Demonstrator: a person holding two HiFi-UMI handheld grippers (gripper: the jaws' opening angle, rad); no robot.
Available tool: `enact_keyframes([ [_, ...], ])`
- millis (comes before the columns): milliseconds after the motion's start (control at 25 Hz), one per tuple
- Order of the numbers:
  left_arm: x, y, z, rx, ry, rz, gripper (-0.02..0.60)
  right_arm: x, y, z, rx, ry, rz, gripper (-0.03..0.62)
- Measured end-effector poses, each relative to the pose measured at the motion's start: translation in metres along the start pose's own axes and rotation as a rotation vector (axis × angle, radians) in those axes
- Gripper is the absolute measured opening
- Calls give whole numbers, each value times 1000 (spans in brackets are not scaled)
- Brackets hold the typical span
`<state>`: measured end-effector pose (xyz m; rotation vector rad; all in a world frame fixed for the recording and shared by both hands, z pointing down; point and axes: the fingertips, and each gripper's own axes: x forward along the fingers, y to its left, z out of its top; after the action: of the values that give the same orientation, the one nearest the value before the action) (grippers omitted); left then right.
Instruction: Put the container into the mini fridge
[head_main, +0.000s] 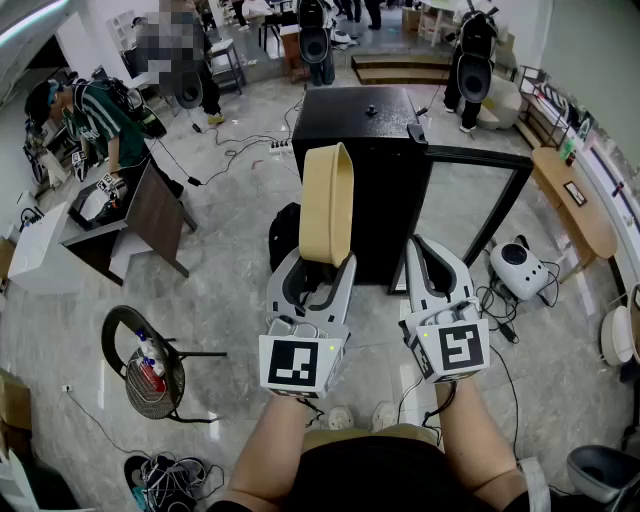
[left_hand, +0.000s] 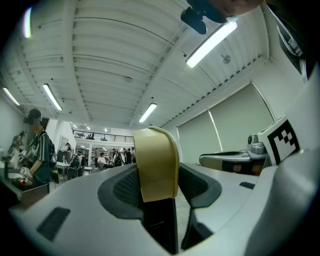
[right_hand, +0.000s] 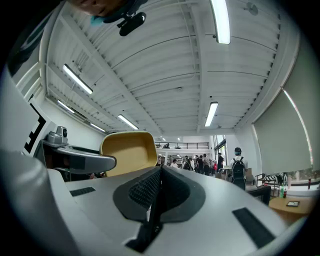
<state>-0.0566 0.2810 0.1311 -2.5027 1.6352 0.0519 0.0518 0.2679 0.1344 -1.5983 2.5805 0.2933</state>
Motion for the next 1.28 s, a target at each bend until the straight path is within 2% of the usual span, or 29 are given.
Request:
enact_keyframes([
  [120, 0, 0, 3, -7, -30, 3, 233, 0, 4, 0, -4, -1, -1, 35],
  [600, -1, 5, -2, -7, -8, -10, 233, 4, 7, -4, 22, -2, 1, 35],
  [920, -1, -2, 6, -25, -42, -12, 233, 0, 7, 0, 25, -12, 4, 35],
  [1080, 2, -4, 3, -3, -20, -15, 233, 0, 3, 1, 15, -19, 7, 35],
  [1200, 5, -8, 4, -31, -49, -3, 233, -1, -1, -2, 16, -16, 12, 35],
  [1280, 5, -12, -3, -22, -24, -3, 233, -3, -6, -5, 23, -13, 14, 35],
])
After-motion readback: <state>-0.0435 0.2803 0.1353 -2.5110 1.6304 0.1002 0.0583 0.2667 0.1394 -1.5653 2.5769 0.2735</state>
